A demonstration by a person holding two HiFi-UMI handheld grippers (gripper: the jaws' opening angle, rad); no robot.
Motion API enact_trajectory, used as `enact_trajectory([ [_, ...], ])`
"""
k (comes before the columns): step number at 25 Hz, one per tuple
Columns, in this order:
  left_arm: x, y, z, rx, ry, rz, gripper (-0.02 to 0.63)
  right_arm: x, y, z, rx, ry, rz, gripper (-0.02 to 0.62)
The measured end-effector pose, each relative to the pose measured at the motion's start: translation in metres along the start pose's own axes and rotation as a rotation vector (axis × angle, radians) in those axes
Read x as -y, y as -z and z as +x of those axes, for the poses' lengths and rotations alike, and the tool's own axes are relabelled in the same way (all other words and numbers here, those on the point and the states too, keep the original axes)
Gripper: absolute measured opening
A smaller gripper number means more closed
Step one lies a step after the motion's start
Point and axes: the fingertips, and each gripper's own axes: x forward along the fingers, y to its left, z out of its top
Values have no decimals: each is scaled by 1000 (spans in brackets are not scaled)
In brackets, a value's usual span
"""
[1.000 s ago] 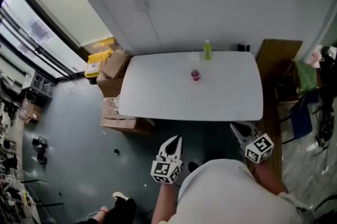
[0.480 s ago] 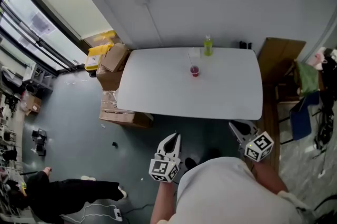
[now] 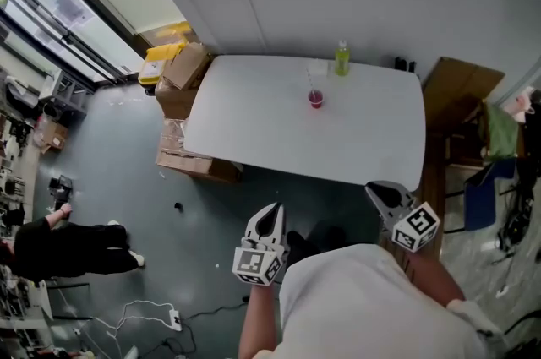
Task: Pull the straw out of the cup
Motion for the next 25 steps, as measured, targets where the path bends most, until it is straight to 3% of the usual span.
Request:
enact_trajectory([
  [8, -25, -1, 19, -10, 16, -22, -1, 7, -6, 24, 16, -8, 46, 41],
  [14, -58, -4, 42, -16, 112, -44, -2, 11, -10, 54, 42, 30, 82, 41],
  [25, -123, -25, 92, -63, 279, 24, -2, 25, -20, 128, 20, 163, 91, 41],
])
